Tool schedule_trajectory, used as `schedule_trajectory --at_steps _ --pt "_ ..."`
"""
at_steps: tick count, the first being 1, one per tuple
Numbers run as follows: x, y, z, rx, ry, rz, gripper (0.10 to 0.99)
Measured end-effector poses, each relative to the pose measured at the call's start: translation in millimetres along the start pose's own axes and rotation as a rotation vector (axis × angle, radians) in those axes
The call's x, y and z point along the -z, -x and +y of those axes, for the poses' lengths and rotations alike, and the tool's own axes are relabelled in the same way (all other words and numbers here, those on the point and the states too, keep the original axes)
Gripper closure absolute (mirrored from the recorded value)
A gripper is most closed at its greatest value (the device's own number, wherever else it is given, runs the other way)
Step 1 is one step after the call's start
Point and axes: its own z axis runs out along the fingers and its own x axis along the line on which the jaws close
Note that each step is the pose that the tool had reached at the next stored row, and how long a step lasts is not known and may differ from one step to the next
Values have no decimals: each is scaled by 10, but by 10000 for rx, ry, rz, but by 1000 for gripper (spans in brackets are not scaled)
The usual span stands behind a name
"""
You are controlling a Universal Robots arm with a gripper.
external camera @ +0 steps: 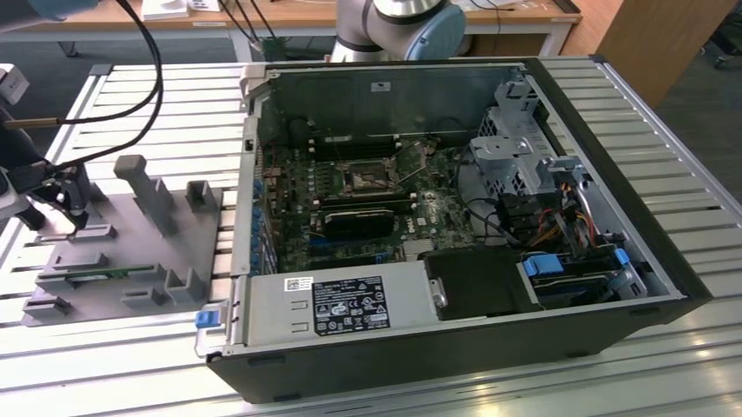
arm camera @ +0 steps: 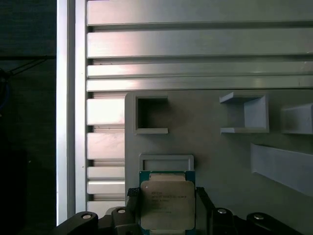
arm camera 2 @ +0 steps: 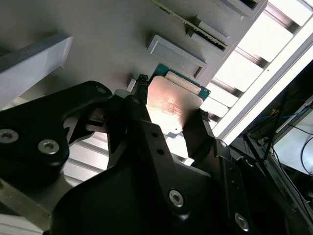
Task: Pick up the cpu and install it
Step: 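Pick up the cpu and move it towards the insertion slot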
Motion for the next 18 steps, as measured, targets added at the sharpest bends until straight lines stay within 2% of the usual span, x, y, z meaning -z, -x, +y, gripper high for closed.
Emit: schedule_trajectory --at_steps 18 --pt "64 -1 3 0 1 -2 545"
